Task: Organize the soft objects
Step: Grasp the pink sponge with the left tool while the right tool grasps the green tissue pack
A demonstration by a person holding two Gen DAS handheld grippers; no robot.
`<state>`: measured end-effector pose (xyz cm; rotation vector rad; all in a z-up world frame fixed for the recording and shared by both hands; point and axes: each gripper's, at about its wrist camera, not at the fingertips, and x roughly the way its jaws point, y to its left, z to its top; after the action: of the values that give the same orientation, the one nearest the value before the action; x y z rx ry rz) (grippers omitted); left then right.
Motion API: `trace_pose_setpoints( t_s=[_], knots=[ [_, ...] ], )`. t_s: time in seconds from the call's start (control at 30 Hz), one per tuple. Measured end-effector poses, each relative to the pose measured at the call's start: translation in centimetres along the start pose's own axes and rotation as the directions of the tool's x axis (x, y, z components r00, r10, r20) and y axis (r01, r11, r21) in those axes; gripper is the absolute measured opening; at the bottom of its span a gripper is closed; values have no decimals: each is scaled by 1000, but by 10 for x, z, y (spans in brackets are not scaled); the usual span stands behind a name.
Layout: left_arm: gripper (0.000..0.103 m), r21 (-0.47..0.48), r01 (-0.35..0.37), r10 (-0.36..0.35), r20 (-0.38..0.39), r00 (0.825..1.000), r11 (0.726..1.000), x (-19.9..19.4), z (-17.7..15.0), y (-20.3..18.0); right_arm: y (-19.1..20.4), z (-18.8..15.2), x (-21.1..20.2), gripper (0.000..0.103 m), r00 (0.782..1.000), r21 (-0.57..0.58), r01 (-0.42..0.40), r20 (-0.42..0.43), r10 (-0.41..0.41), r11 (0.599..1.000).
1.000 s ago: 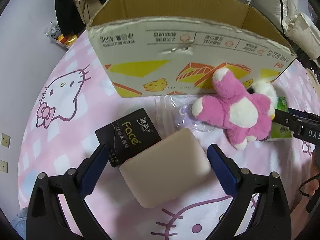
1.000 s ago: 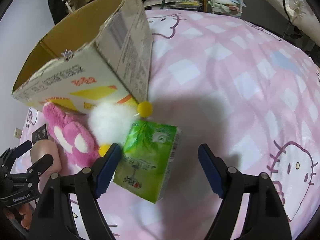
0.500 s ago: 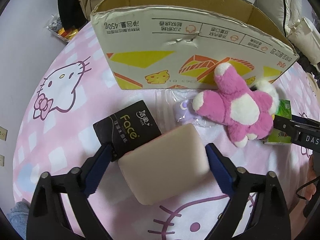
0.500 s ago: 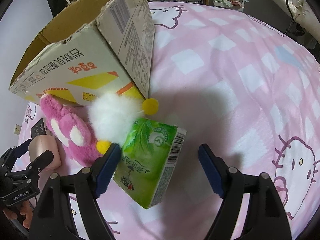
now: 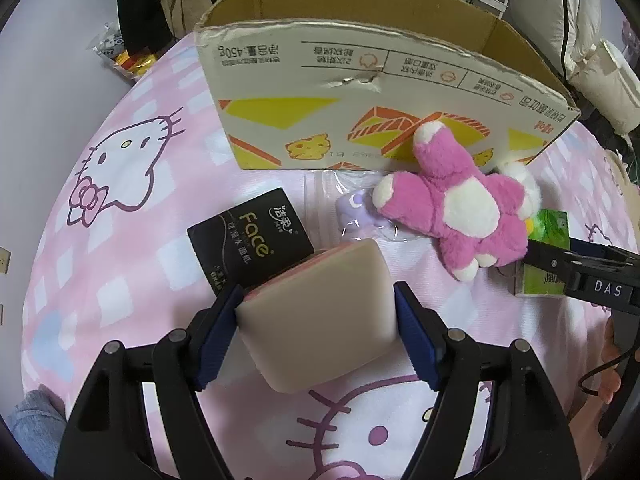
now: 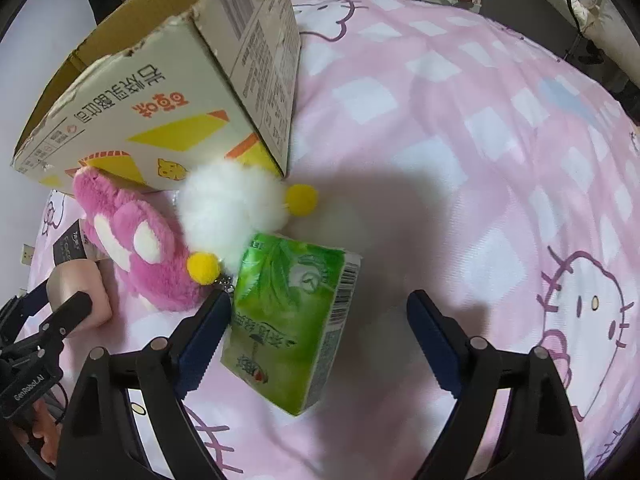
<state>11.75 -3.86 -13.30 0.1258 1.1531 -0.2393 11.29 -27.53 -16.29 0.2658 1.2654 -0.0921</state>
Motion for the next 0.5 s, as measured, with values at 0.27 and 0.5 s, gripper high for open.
trace_pose_setpoints(
  t_s=[0.27, 0.5],
  knots=[
    [74, 22, -19, 19, 17, 1000, 1000, -5, -2, -5, 10, -8, 5, 79, 999, -25, -6, -38, 5, 1000],
    [70, 32, -52, 51, 35, 998, 998, -11, -7, -8, 17, -7, 0, 64, 1000, -24, -25, -18, 24, 999]
  ],
)
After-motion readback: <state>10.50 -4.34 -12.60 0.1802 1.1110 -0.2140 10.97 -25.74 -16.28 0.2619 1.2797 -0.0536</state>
